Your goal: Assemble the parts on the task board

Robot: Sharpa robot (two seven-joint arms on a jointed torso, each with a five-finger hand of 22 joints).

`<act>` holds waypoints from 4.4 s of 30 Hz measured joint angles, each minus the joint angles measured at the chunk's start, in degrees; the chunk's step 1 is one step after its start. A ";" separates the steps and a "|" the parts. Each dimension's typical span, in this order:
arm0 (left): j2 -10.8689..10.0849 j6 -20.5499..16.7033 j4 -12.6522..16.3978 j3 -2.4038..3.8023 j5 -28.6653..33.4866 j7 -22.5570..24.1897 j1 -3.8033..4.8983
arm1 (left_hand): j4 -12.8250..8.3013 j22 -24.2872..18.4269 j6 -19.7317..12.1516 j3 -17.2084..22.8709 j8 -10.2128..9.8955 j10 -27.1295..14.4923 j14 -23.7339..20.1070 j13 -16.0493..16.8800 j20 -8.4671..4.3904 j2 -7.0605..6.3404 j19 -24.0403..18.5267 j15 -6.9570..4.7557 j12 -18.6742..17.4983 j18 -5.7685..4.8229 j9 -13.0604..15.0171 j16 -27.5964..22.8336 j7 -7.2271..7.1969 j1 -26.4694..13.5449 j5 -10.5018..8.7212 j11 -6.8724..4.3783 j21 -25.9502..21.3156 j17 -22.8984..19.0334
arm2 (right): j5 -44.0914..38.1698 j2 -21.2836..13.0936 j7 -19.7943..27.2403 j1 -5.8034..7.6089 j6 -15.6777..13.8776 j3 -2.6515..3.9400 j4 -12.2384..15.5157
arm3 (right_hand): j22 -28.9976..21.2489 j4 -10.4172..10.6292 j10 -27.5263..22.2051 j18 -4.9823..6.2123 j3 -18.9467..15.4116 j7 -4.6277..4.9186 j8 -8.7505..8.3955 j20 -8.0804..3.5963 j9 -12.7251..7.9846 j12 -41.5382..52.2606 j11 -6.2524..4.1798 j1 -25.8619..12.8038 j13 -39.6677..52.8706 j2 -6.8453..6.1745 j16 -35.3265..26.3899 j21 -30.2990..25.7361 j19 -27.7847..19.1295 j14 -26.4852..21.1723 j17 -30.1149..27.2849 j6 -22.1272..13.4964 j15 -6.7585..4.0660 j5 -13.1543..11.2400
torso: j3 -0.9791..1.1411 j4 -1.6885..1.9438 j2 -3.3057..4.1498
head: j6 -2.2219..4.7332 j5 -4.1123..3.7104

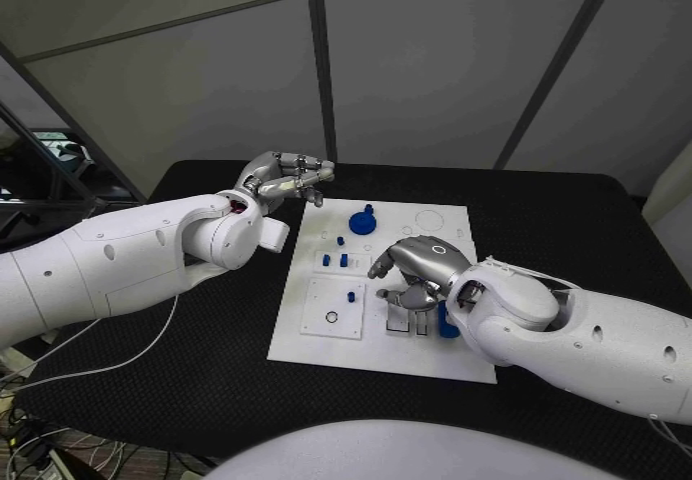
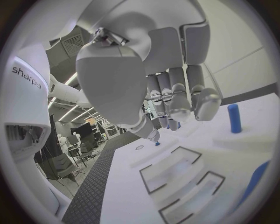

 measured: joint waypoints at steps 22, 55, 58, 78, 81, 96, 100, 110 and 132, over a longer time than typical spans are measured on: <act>0.27 0.58 -0.26 -0.03 0.01 -0.20 -0.08 | 0.00 0.00 0.00 0.00 0.00 0.00 0.00 0.00 0.00 -0.01 0.00 0.00 0.00 0.00 0.00 0.00 0.00 0.00 0.00 0.00 0.00 0.01 | 0.90 -4.31 -2.42 1.05 4.99 4.29 -2.52 | -0.37 -0.03 -0.53 -0.01 -1.23 -0.78 0.00 -0.22 0.13 1.24 -0.50 1.06 -0.03 -1.06 -0.28 -0.44 0.23 0.23 -1.40 -0.37 -0.22 -0.66 | 0.05 0.04 0.16 | 1.87 -3.09; 0.20 0.93 -0.24 -0.03 0.02 -0.40 -0.10 | -0.17 0.05 0.00 0.16 0.00 0.00 -0.20 0.00 0.00 -0.01 0.00 0.20 0.36 0.00 0.00 0.00 0.00 0.01 0.00 0.00 0.00 0.01 | 0.47 -2.36 -3.50 1.05 11.25 4.32 -5.28 | 4.25 -0.42 4.50 -0.01 3.00 -0.72 1.00 -1.11 0.70 4.37 -1.38 4.40 -0.07 2.29 2.38 3.16 4.24 1.87 1.64 3.85 -1.44 -0.64 | 0.07 0.03 0.15 | 1.45 -3.01; 0.18 0.94 -0.23 -0.03 0.02 -0.41 -0.10 | -0.17 0.05 0.00 0.16 0.00 0.00 -0.20 0.00 0.00 -0.01 0.00 0.20 0.36 0.00 0.00 0.00 0.00 0.01 0.00 0.00 0.00 0.01 | 0.38 -2.35 -3.56 1.05 10.86 4.31 -5.32 | 5.18 -1.07 5.37 -0.01 3.64 -1.04 1.53 -1.33 0.94 5.25 -1.02 4.80 0.28 2.69 3.05 3.81 4.85 2.07 2.57 5.11 -1.64 -0.98 | 0.05 0.03 0.15 | 1.40 -3.02; 0.11 1.02 -0.26 -0.03 0.02 -0.46 -0.11 | -0.16 0.04 -0.21 0.16 0.00 -0.20 -0.20 0.00 0.00 -0.01 0.00 0.20 0.36 0.00 0.00 0.00 0.21 0.01 0.00 -0.20 0.00 -0.03 | -0.88 -5.50 -3.72 1.02 6.49 4.34 0.47 | 6.94 -2.89 6.07 -0.02 5.42 -1.20 1.88 -1.95 1.10 6.38 -0.30 6.51 0.77 3.18 4.21 5.38 5.87 2.39 3.80 6.17 -1.96 -0.83 | 0.04 -0.07 0.03 | 1.61 -2.91; 0.16 1.03 -0.28 -0.03 0.02 -0.46 -0.13 | -0.16 0.04 -0.21 0.16 0.00 -0.21 -0.20 0.00 0.00 -0.01 0.00 0.20 0.36 0.00 0.00 0.00 0.21 0.01 0.00 -0.20 0.00 -0.03 | -0.97 -5.75 -3.73 1.03 5.88 4.35 2.36 | 7.07 -2.93 6.07 -0.06 5.46 -1.20 1.88 -1.95 1.09 6.38 -0.30 6.51 0.77 3.18 4.24 5.38 5.86 2.39 3.87 6.17 -1.96 -0.83 | 0.04 -0.07 0.02 | 1.76 -2.97; 0.92 1.14 -0.37 -0.03 0.03 -0.46 -0.23 | -0.16 0.04 -0.21 0.15 0.00 -0.21 -0.20 0.00 0.00 -0.01 0.00 0.20 0.36 0.00 0.00 0.00 0.21 0.01 0.00 -0.20 0.00 -0.03 | 0.09 1.01 -2.45 0.73 4.42 4.21 4.37 | 7.14 -3.20 6.06 -0.94 5.73 -1.20 1.88 -1.94 0.97 6.38 -0.31 6.51 0.77 3.18 4.43 5.68 6.28 2.38 4.04 6.17 -1.96 -0.60 | -0.09 0.25 0.09 | 1.20 -1.16; 1.45 1.19 -0.40 -0.03 0.03 -0.46 -0.24 | -0.40 0.04 -0.21 0.40 0.00 -0.41 -0.20 0.00 0.00 -0.01 0.00 0.20 0.36 0.00 0.00 0.01 0.21 0.01 0.00 0.00 0.00 -0.02 | 0.73 3.41 -1.72 -0.12 4.59 3.97 3.21 | 7.13 -3.30 6.06 -0.95 5.82 -1.20 1.88 -1.94 0.94 6.38 -0.30 6.51 0.77 3.18 4.43 5.68 6.28 2.38 4.04 6.17 -1.95 -0.61 | -0.08 0.26 0.16 | 0.89 -0.31; 2.16 1.39 -0.50 -0.02 0.03 -0.49 -0.23 | -0.40 0.04 -0.21 0.39 0.00 -0.41 -0.20 0.01 0.00 -0.01 0.00 0.20 0.36 0.00 0.01 0.01 0.21 0.01 0.00 0.00 0.00 -0.02 | 2.02 7.30 0.38 -1.10 5.64 2.77 1.11 | 7.13 -3.39 6.05 -0.94 5.91 -0.98 1.87 -1.94 0.92 6.36 -0.31 6.51 0.77 3.18 4.67 5.68 6.28 2.38 3.98 5.96 -1.96 -0.61 | -0.07 0.23 0.20 | 0.04 0.73; 3.29 1.73 -1.26 -0.01 0.03 -0.60 -0.21 | -0.40 0.09 -0.21 0.39 0.00 -0.41 -0.20 0.01 0.00 -0.01 0.00 0.20 0.36 0.00 0.01 0.01 0.21 0.01 0.00 0.00 0.00 -0.01 | 2.59 9.63 2.09 -1.84 7.80 0.66 -2.09 | 7.12 -3.43 6.05 -0.93 5.95 -0.99 1.87 -1.94 0.88 6.17 -0.31 6.50 0.77 3.17 4.67 5.99 6.27 2.38 4.10 5.96 -1.95 -0.29 | -0.04 0.15 0.12 | -0.89 1.94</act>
